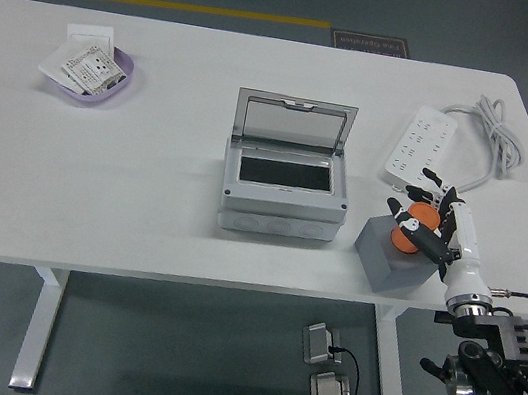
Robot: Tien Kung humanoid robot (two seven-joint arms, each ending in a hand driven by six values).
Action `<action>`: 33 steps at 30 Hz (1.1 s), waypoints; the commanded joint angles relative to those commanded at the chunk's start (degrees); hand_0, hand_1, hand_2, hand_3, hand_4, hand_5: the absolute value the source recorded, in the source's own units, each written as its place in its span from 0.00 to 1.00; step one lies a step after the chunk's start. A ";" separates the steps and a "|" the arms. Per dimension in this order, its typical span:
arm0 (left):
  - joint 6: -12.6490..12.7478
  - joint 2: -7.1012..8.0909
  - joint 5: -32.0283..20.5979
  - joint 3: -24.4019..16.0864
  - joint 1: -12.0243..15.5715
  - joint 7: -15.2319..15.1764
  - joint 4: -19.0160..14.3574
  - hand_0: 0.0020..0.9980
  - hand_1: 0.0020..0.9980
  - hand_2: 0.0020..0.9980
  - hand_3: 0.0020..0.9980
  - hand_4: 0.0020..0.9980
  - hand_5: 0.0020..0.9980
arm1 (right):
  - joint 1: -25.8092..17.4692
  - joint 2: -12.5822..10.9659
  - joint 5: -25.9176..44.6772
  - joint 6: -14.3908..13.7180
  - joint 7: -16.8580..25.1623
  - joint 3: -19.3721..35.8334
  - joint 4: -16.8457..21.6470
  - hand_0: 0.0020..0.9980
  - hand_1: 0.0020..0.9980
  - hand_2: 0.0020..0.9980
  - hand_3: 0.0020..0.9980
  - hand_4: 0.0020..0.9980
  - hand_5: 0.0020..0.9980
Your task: Pick up the cylinder from the cube,place it in the box,flap close box
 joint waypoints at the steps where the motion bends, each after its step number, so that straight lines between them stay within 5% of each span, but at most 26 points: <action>1: -0.01 0.00 -0.14 0.15 -0.01 -0.03 -0.01 0.61 0.65 0.60 0.60 0.65 0.18 | 0.00 0.01 -0.09 0.01 -0.08 -0.03 0.00 0.74 0.68 0.61 0.77 0.77 0.11; 6: -0.01 0.00 -0.70 0.77 -0.08 -0.16 -0.02 0.61 0.65 0.60 0.60 0.65 0.18 | 0.04 0.04 -0.81 0.00 -0.68 -0.44 -0.02 0.74 0.68 0.61 0.77 0.77 0.11; 7: -0.01 0.00 -0.71 0.77 -0.09 -0.18 -0.02 0.61 0.65 0.60 0.61 0.65 0.18 | 0.05 0.04 -0.88 -0.01 -0.76 -0.50 -0.02 0.74 0.68 0.63 0.77 0.67 0.01; 24: -0.02 0.17 0.53 -1.32 -0.02 -0.31 -0.08 0.61 0.65 0.60 0.60 0.65 0.18 | 0.06 0.15 1.90 0.27 -1.30 -2.06 -0.11 0.75 0.68 0.64 0.77 0.68 0.01; 25: -0.03 0.20 0.62 -1.47 -0.02 -0.31 -0.09 0.61 0.65 0.60 0.61 0.65 0.17 | 0.06 0.15 2.06 0.23 -1.31 -2.17 -0.10 0.76 0.66 0.59 0.65 0.37 0.06; 30: -0.03 0.25 0.98 -2.04 0.03 -0.31 -0.10 0.61 0.65 0.60 0.61 0.65 0.17 | 0.17 0.14 2.75 -0.46 -1.45 -2.77 0.00 0.76 0.66 0.59 0.65 0.37 0.06; 31: -0.03 0.26 0.97 -2.11 0.05 -0.31 -0.09 0.61 0.65 0.60 0.61 0.65 0.17 | 0.19 0.13 2.78 -0.65 -1.54 -2.89 0.04 0.76 0.63 0.57 0.56 0.19 0.04; 33: -0.03 0.28 0.98 -2.18 0.09 -0.31 -0.07 0.61 0.65 0.60 0.61 0.65 0.17 | 0.24 0.13 2.83 -0.99 -1.69 -3.12 0.12 0.76 0.63 0.57 0.56 0.19 0.04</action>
